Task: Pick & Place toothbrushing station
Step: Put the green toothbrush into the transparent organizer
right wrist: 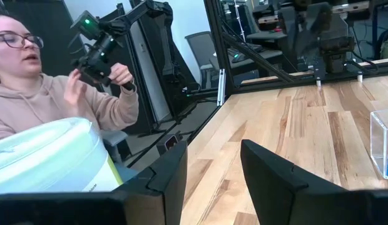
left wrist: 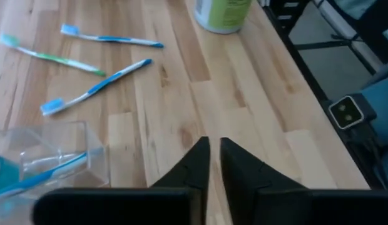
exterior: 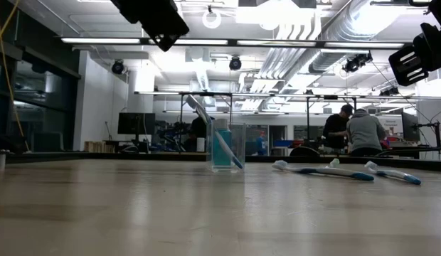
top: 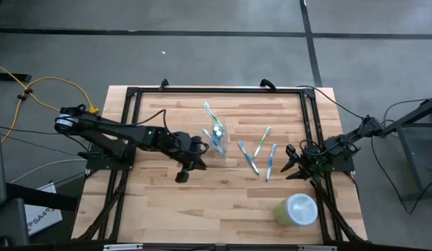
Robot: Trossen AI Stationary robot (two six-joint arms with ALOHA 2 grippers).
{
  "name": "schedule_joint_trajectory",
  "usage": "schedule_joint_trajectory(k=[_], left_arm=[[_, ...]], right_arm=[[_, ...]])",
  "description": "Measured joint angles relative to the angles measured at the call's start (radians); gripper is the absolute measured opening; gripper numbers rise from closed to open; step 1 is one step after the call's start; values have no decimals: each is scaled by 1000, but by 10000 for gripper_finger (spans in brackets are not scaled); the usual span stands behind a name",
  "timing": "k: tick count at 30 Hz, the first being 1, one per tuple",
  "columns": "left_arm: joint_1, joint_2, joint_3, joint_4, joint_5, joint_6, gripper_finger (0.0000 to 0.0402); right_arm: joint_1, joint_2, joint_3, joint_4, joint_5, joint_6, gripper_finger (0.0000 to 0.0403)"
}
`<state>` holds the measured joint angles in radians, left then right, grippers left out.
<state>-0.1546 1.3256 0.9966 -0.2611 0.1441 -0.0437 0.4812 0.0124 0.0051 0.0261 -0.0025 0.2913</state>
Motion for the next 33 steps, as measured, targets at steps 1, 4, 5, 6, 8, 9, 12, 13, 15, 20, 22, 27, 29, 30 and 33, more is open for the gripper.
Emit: schedule_joint_trajectory(k=[1,4,5,6,8,9,12,13,15,20,22,27,29,30,33], left_arm=[[-4,-1,0,1,0,3,15],[-23,-1,1,-1,-1,2,5],[-29,-1,1,-1,-1,1,5],[-34,-1,1,-2,-1,-3,5],[-40,-1,1,-8,0,-14,5],[-42,-5,1,-12,0,-27,5],[-37,-17,-3,-13,-1,-42,5],[-34,-24,-12,-14,-1,-51,5],[-28,-46,-29,-18,-1,-58,5],[-23,-165,-152,103,-2,-59,5],[-23,-236,-225,166,-1,-65,5],[-23,-400,-390,243,-32,-111,5],[-23,-463,-442,249,-35,-113,5],[-23,-492,-465,260,-34,-113,5],[-23,-569,-519,271,-34,-87,5]], right_arm=[[0,0,0,0,0,0,142],[0,0,0,0,0,0,142],[0,0,0,0,0,0,142],[0,0,0,0,0,0,142],[0,0,0,0,0,0,142],[0,0,0,0,0,0,142],[0,0,0,0,0,0,142],[0,0,0,0,0,0,142],[0,0,0,0,0,0,142],[0,0,0,2,0,0,142],[0,0,0,2,0,0,142],[0,0,0,3,0,0,142],[0,0,0,3,0,0,142],[0,0,0,3,0,0,142],[0,0,0,3,0,0,142]])
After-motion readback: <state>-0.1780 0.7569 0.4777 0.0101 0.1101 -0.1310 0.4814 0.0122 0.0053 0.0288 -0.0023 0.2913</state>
